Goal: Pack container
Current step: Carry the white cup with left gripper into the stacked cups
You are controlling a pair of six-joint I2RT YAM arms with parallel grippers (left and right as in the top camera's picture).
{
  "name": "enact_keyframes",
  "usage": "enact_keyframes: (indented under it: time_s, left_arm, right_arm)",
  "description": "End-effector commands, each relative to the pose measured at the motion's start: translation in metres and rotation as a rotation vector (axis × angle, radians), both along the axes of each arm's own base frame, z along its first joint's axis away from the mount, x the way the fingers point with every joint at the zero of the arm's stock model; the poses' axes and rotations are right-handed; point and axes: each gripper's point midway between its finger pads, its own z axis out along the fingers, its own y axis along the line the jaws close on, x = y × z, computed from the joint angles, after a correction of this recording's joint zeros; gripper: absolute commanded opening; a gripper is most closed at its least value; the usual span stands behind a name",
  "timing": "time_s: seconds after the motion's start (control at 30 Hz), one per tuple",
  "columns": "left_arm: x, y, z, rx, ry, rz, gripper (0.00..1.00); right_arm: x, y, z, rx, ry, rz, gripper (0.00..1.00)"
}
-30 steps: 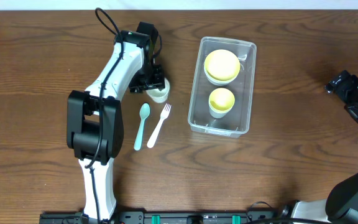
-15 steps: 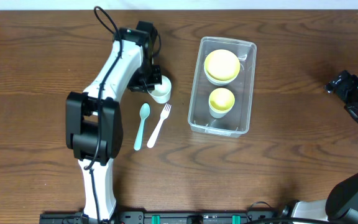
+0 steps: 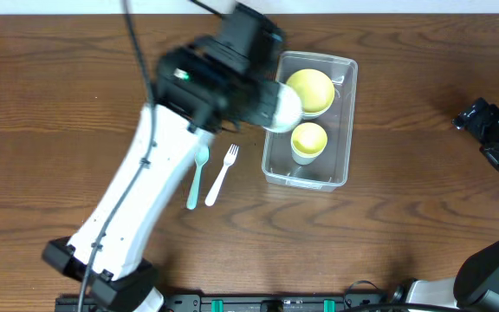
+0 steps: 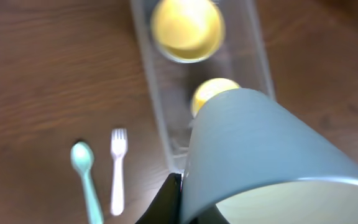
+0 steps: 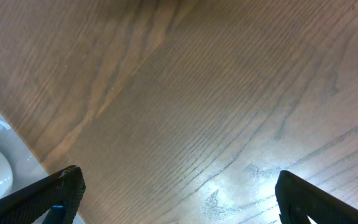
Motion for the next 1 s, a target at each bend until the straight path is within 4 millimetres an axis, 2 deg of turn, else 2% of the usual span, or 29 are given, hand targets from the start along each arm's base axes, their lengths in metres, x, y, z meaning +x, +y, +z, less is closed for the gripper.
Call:
enact_keyframes:
  time_s: [0.0, 0.17, 0.33, 0.4, 0.5, 0.53, 0.6, 0.73, 0.83, 0.97]
  left_arm:
    - [0.004, -0.021, -0.046, 0.124, 0.033, -0.048, 0.06]
    - [0.008, -0.039, -0.093, 0.234, 0.086, -0.070, 0.06]
    - [0.017, -0.047, -0.141, 0.298, 0.162, -0.077, 0.07]
    - [0.018, -0.049, -0.156, 0.315, 0.187, -0.080, 0.07]
    - [0.018, -0.050, -0.162, 0.322, 0.201, -0.082, 0.11]
    - [0.018, -0.050, -0.161, 0.320, 0.199, -0.082, 0.16]
    - [0.017, -0.049, -0.152, 0.311, 0.189, -0.081, 0.40]
    - [0.015, -0.039, -0.112, 0.275, 0.147, -0.065, 0.70]
    - [0.015, -0.018, -0.073, 0.251, 0.094, -0.024, 0.71]
    - [0.021, 0.041, -0.034, 0.293, 0.020, 0.101, 0.78]
  right_arm:
    - [-0.001, -0.001, -0.002, 0.005, 0.006, -0.017, 0.99]
    - [-0.001, -0.001, -0.002, 0.004, 0.006, -0.018, 0.99]
    - [-0.001, -0.001, -0.002, 0.005, 0.006, -0.017, 0.99]
    - [-0.001, -0.001, -0.002, 0.005, 0.006, -0.017, 0.99]
    - [-0.001, -0.001, -0.002, 0.005, 0.006, -0.017, 0.99]
    - [-0.001, -0.001, -0.002, 0.005, 0.006, -0.017, 0.99]
    - [-0.001, -0.001, -0.002, 0.005, 0.006, -0.017, 0.99]
    - [-0.001, -0.001, -0.002, 0.005, 0.006, -0.017, 0.99]
    - [-0.001, -0.001, -0.002, 0.005, 0.006, -0.017, 0.99]
    - [-0.001, -0.001, -0.002, 0.005, 0.006, -0.017, 0.99]
